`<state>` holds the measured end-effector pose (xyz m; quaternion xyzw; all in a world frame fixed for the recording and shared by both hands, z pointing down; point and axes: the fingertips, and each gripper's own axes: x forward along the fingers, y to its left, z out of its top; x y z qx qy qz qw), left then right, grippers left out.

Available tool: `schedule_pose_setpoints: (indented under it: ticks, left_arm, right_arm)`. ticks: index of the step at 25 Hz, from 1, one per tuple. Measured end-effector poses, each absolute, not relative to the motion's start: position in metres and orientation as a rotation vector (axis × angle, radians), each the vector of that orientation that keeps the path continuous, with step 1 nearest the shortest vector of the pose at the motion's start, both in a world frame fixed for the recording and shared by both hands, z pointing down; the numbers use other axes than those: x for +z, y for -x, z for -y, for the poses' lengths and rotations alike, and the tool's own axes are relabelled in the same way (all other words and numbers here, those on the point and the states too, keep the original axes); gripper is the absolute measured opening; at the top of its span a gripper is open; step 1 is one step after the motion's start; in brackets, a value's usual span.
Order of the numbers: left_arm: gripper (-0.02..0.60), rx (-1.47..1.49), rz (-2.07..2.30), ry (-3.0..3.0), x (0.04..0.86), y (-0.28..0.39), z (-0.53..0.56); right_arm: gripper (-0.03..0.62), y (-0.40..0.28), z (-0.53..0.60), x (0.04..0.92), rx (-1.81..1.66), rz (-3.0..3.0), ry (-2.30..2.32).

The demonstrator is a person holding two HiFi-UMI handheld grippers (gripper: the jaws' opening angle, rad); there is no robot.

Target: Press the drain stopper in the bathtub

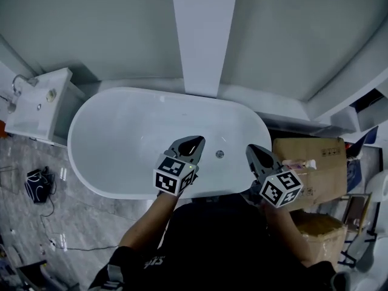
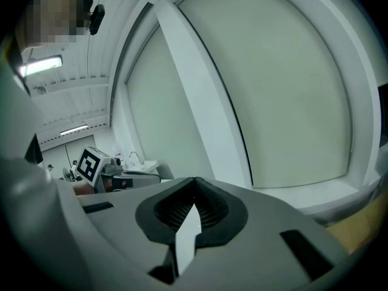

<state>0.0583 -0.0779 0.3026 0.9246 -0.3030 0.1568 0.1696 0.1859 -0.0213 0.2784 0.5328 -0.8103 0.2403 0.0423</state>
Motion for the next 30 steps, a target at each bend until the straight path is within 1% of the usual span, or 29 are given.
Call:
schedule_pose_setpoints:
  ticks: [8,14,23,30]
  left_arm:
    - [0.017,0.467,0.933,-2.514,0.332,-0.054,0.101]
    - [0.017,0.508,0.957,-2.439,0.359,-0.065,0.117]
    - [0.017,0.628,0.889,-2.358,0.447,-0.090,0.145]
    - [0.017,0.673,0.882,-2.274,0.518,-0.089,0.162]
  right_arm:
    - [0.014,-0.174,0.067,0.313,0.806,2.490,-1.441]
    - [0.014,-0.175,0.091,0.349,0.874,2.478,-1.300]
    - [0.014,-0.179,0.123,0.461,1.007,2.364,-1.172]
    - [0.014,-0.169,0.144,0.547,1.098,2.297,-1.087]
